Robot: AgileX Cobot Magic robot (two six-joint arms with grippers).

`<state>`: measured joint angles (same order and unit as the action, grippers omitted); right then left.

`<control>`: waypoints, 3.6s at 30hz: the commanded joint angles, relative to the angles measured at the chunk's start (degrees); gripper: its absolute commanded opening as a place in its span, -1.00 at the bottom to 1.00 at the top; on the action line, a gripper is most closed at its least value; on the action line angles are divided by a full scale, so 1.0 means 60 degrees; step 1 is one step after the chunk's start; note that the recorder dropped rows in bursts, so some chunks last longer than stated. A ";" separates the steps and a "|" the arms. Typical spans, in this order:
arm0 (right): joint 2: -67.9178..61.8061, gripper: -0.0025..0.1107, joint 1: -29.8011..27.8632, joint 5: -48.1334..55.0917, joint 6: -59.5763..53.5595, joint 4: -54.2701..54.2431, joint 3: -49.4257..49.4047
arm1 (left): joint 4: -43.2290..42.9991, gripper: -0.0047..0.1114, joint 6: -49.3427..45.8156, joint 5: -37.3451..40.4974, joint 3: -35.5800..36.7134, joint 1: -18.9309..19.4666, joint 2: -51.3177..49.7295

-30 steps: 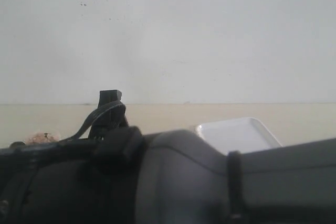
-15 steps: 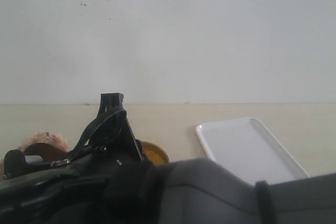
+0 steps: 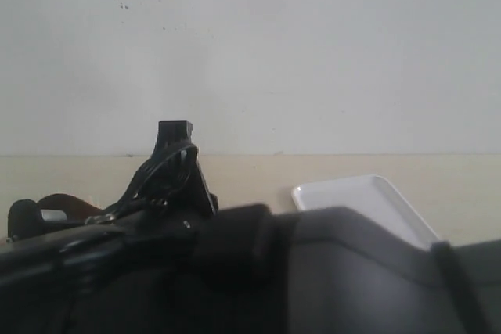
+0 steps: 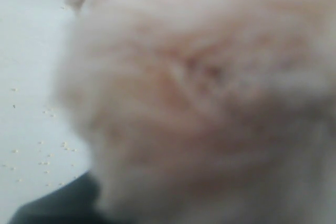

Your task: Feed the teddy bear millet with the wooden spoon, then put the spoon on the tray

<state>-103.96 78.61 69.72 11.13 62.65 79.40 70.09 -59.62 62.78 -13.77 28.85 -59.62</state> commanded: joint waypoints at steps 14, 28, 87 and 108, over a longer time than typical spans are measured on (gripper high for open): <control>0.0634 -0.91 -0.2382 0.0040 -0.0858 -0.0387 -0.0008 | 0.0208 -0.85 -0.0076 0.0219 0.0010 0.0020 0.0066; -0.1902 -0.91 -0.2876 0.0040 -0.1344 0.1438 -0.0008 | 0.0208 -0.85 -0.0076 0.0219 0.0010 0.0020 0.0066; -0.2444 -0.91 -0.3463 -0.0706 -0.0534 -0.0658 -0.0008 | 0.0208 -0.85 -0.0076 0.0219 0.0010 0.0020 0.0066; -0.2977 -0.91 -0.3186 -0.0806 -0.0346 -0.0360 0.0010 | 0.0208 -0.85 -0.0076 0.0219 0.0010 0.0020 0.0066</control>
<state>-121.77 58.55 64.67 9.17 61.25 79.40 70.09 -59.62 62.78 -13.77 28.85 -59.62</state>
